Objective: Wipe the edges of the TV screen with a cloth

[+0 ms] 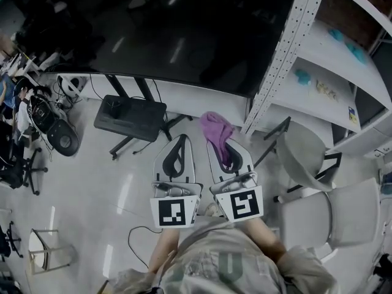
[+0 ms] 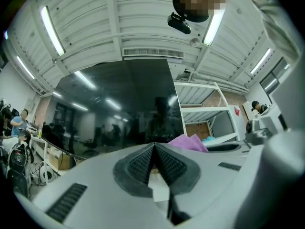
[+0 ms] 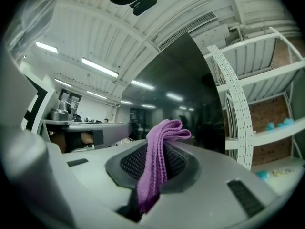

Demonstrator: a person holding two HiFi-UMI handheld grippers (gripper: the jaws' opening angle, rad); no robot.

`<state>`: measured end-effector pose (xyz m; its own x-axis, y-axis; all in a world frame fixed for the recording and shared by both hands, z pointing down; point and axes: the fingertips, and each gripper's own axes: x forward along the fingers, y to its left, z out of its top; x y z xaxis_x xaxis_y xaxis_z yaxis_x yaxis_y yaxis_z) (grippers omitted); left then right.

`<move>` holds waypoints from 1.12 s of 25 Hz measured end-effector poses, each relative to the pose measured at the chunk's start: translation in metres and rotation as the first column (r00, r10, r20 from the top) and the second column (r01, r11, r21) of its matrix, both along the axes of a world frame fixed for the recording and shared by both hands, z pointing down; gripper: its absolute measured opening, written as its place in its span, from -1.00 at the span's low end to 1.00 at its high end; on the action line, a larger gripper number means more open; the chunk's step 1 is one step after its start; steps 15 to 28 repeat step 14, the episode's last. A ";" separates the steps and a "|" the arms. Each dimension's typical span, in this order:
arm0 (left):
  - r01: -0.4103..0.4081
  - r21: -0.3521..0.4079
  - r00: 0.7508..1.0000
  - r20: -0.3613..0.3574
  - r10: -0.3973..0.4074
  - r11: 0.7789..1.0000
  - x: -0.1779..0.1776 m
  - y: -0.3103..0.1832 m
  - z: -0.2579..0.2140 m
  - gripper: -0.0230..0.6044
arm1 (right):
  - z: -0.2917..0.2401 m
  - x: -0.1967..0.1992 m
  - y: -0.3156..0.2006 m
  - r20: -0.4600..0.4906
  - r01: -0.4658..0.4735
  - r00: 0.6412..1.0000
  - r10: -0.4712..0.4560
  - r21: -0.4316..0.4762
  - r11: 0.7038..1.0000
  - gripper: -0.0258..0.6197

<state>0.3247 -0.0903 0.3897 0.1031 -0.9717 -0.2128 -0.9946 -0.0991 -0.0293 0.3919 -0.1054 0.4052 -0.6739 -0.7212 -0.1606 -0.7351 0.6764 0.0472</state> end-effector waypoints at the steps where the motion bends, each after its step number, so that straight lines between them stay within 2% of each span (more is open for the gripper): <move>1: 0.001 -0.002 1.000 0.014 -0.001 1.000 -0.001 0.000 0.001 -0.88 | -0.001 0.000 0.000 -0.001 -0.001 1.000 0.001 0.003 1.000 -0.73; 6: -0.003 -0.001 1.000 -0.003 0.003 1.000 0.005 -0.002 -0.002 -0.88 | 0.003 0.004 -0.001 -0.012 -0.004 1.000 0.004 -0.005 1.000 -0.73; 28: 0.000 -0.011 1.000 0.004 0.000 1.000 0.007 -0.005 0.002 -0.88 | 0.011 0.009 -0.005 -0.018 -0.023 1.000 0.023 -0.023 0.999 -0.73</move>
